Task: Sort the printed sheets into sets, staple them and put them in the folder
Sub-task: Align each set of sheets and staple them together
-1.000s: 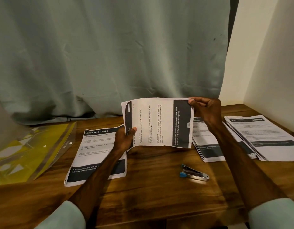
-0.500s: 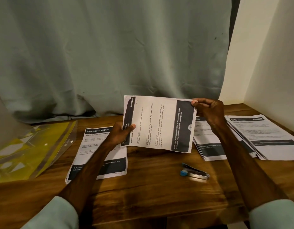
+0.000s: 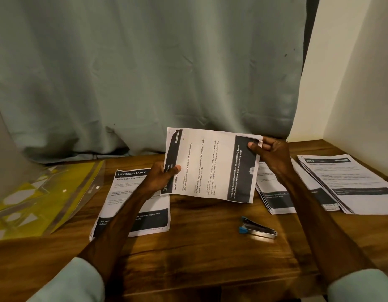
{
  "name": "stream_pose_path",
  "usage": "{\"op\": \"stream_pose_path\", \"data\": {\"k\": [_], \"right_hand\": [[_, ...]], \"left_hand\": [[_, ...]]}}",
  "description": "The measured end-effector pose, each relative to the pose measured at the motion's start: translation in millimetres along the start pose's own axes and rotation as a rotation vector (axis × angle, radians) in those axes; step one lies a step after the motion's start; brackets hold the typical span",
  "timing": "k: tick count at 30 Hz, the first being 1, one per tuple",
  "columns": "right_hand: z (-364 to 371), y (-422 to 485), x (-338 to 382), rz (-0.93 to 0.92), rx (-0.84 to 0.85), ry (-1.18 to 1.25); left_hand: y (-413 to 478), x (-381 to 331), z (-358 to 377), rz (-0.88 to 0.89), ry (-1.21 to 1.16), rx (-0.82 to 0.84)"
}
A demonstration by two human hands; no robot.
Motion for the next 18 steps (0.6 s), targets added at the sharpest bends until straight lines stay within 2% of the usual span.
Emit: {"op": "stream_pose_path", "data": {"k": [4, 8, 18], "right_hand": [[6, -11, -6, 0.074, 0.099, 0.019], [15, -25, -23, 0.13, 0.156, -0.065], [30, -33, -10, 0.072, -0.147, -0.156]], "left_hand": [[-3, -3, 1, 0.006, -0.016, 0.009], [-4, -5, 4, 0.011, -0.039, -0.008], [-8, -13, 36, 0.073, -0.1, -0.212]]}}
Point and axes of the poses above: each hand's wrist, its own y-axis towards the middle knuckle, its own z-axis out of the palm, x = y × z, the point moved 2 cm from there along y, towards the middle knuckle, and after that the axes turned 8 degrees about -y, right-handed, at the moved point
